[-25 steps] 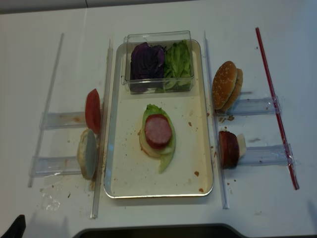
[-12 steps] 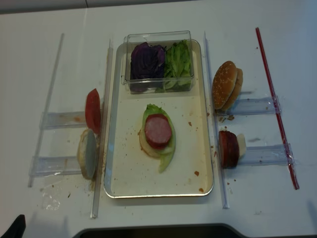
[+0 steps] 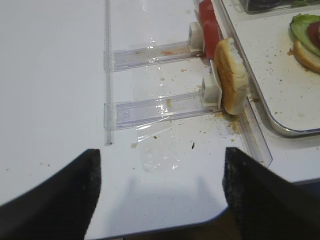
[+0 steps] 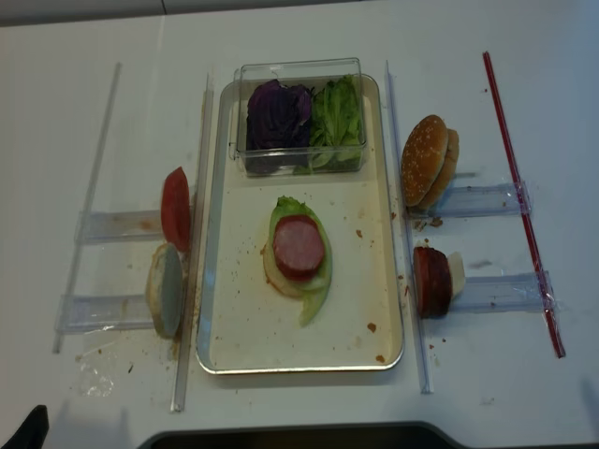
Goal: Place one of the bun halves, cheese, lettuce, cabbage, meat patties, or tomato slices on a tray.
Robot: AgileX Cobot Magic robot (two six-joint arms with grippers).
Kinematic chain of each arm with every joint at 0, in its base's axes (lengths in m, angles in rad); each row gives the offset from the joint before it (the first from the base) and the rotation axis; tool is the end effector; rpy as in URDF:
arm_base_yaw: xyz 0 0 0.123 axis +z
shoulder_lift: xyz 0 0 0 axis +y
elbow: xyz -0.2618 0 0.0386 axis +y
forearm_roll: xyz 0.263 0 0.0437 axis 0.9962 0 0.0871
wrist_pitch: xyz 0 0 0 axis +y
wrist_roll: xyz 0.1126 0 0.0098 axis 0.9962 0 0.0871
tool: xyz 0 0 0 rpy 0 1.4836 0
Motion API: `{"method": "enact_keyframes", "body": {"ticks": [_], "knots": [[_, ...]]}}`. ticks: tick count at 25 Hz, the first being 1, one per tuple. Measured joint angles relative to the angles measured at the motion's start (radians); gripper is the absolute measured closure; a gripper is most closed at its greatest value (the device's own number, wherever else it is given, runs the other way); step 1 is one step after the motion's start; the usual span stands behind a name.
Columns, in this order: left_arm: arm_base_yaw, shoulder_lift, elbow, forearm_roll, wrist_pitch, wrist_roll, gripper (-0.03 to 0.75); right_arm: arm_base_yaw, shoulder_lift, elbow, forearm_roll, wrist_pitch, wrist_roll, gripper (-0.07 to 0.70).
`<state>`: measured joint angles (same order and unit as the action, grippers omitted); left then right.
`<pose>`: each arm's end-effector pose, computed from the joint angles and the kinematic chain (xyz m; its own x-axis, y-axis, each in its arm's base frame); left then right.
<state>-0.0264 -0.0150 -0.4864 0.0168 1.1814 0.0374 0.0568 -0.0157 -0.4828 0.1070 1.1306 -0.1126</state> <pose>0.0410 0.0007 0.2592 -0.5573 0.0585 -0.8282 0.0379 0.9983 0.0450 0.0433 0.0134 0.2635 -0.5052 -0.0953 -0.8577 -0.1732 0.9849 -0.0074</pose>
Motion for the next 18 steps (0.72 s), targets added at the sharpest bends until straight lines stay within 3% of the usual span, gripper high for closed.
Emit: {"method": "enact_keyframes", "body": {"ticks": [18], "knots": [[0.000,0.000,0.000,0.000,0.000,0.000,0.244,0.000,0.000,0.002,0.000,0.000,0.000,0.276]]}}
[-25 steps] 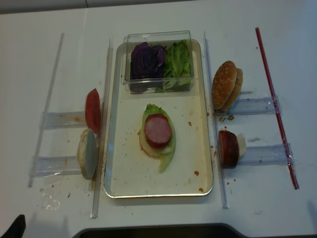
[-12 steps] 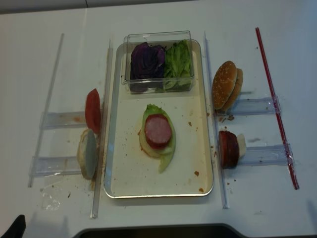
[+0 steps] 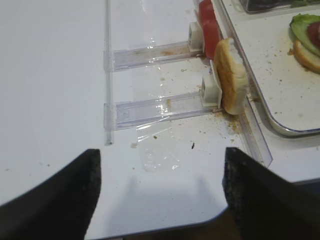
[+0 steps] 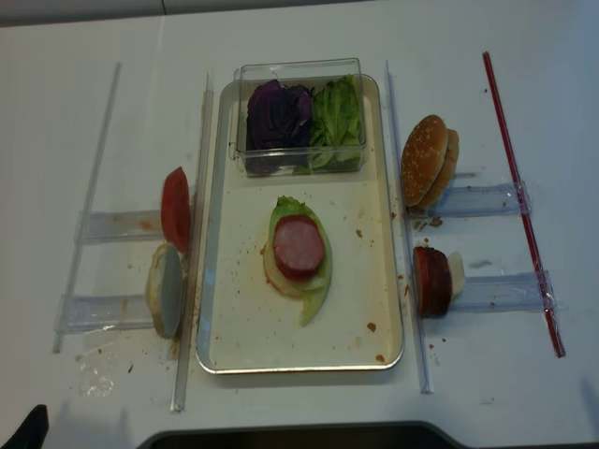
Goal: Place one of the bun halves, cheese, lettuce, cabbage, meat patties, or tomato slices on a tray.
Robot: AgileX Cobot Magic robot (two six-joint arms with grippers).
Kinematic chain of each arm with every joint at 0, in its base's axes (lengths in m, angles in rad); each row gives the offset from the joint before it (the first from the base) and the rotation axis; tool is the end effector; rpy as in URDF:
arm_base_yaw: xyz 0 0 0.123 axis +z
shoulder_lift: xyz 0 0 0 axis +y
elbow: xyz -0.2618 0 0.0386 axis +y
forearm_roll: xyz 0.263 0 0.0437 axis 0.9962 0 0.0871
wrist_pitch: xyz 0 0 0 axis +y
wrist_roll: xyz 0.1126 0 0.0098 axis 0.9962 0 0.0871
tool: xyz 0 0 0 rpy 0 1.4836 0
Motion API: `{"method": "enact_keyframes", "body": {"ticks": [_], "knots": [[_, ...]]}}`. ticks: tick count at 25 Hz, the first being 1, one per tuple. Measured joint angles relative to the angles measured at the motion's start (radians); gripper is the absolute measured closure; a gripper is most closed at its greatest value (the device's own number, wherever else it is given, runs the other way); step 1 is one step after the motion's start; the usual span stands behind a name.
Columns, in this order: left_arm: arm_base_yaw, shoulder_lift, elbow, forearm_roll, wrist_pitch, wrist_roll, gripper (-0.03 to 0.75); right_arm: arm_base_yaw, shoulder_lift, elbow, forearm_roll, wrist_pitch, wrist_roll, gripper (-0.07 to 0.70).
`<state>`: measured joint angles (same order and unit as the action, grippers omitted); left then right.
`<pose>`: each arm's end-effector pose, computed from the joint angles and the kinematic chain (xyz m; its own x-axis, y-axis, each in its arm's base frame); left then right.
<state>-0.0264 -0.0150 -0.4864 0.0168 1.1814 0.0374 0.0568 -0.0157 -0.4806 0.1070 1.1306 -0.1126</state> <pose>0.0410 0.0007 0.2592 -0.5573 0.0585 -0.8282 0.0379 0.9983 0.0450 0.0436 0.0134 0.2628 -0.5070 -0.0954 -0.8566 -0.1733 0.9849 -0.0072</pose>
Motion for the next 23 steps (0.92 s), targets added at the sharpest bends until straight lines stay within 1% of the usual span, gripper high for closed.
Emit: {"method": "enact_keyframes", "body": {"ticks": [23], "knots": [[0.000,0.000,0.000,0.000,0.000,0.000,0.244,0.000,0.000,0.000,0.000,0.000,0.000,0.276]]}}
